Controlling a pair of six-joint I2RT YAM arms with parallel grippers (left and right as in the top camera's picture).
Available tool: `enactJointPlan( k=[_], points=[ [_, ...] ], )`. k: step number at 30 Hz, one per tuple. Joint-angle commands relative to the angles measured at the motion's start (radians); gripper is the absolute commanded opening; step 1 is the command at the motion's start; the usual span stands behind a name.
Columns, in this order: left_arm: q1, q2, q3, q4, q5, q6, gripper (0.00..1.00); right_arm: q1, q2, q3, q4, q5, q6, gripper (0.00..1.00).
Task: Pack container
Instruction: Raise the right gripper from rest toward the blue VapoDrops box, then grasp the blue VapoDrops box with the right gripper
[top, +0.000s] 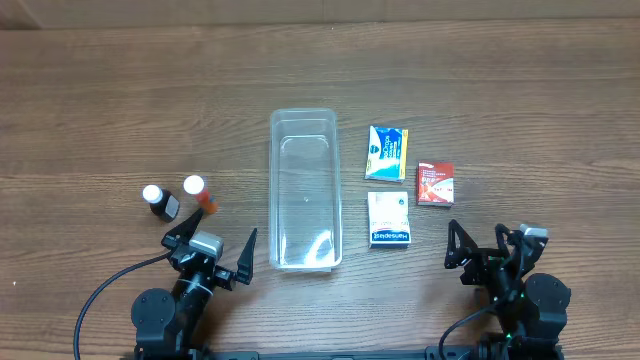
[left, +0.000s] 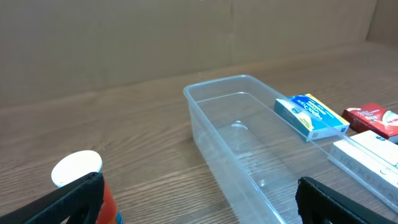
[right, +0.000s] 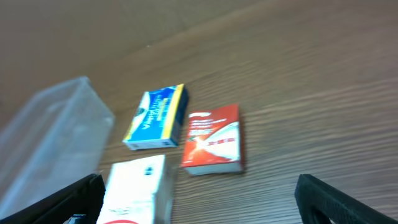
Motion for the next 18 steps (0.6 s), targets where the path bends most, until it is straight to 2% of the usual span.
enactJointPlan(
  k=[1,5,8,14,18],
  points=[
    [-0.004,-0.011,-0.005,0.005,0.011,-0.014,1.00,-0.007,-0.010,-0.006,0.003,-0.083,0.157,1.00],
    [-0.004,-0.011,-0.005,0.005,0.011,-0.014,1.00,-0.007,-0.009,0.013,0.064,-0.187,0.157,1.00],
    [-0.004,-0.011,-0.005,0.005,0.011,-0.014,1.00,-0.007,0.011,0.114,0.086,-0.200,0.156,1.00],
    [-0.004,-0.011,-0.005,0.005,0.011,-0.014,1.00,-0.007,0.232,0.489,0.069,-0.198,-0.024,1.00],
    [-0.004,-0.011,-0.005,0.005,0.011,-0.014,1.00,-0.007,0.513,0.814,-0.108,-0.204,-0.047,1.00]
  ],
)
